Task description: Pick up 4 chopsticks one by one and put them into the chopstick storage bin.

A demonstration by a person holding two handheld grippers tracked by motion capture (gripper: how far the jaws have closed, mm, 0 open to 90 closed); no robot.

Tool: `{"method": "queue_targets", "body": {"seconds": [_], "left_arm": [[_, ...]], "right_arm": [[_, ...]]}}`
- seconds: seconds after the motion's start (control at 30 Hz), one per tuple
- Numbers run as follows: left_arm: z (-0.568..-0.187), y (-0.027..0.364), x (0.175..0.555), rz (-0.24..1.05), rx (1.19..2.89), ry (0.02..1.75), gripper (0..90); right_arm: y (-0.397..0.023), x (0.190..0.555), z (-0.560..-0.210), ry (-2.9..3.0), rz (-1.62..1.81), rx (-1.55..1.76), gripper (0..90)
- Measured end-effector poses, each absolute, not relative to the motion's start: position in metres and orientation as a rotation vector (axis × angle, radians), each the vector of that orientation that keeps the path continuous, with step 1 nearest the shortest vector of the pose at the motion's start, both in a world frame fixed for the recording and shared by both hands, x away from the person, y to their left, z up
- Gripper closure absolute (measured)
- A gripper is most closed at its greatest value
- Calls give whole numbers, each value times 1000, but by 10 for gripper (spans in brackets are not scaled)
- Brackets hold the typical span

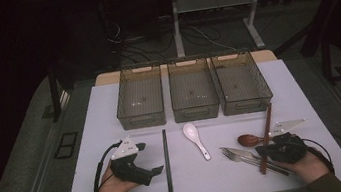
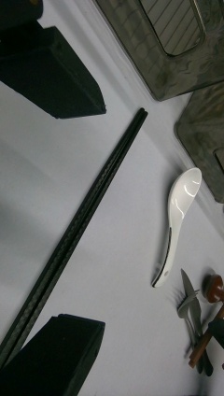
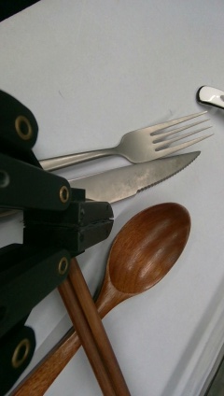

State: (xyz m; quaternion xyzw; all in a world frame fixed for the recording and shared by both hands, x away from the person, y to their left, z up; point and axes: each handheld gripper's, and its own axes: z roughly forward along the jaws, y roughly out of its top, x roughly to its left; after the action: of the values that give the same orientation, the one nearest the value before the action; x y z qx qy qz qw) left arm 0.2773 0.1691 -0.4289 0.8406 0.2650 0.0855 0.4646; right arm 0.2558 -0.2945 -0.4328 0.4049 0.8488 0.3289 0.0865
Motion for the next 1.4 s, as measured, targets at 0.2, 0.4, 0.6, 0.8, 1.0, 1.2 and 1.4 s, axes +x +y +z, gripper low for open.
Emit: {"method": "queue_targets", "body": {"seconds": [0.2,0.4,0.6,0.8,1.0,1.2,1.4], "left_arm": [[-429,169,278,209,2065,650,0],[-429,169,277,210,2061,653,0],[-429,169,278,206,2070,652,0],[-429,169,277,209,2058,653,0],[-428,169,277,213,2061,646,0],[-428,170,277,210,2062,650,0],[-429,169,277,210,2059,650,0]], "right_arm": [[-298,254,-433,2525,974,1224,895],[-312,252,-422,2365,1000,1267,721],[-346,268,-427,2177,958,1478,452],[-358,283,-442,2193,942,1561,453],[-374,276,-432,2126,949,1513,502],[-397,275,-433,2051,867,1583,485],[-403,278,-440,2070,820,1607,538]]}}
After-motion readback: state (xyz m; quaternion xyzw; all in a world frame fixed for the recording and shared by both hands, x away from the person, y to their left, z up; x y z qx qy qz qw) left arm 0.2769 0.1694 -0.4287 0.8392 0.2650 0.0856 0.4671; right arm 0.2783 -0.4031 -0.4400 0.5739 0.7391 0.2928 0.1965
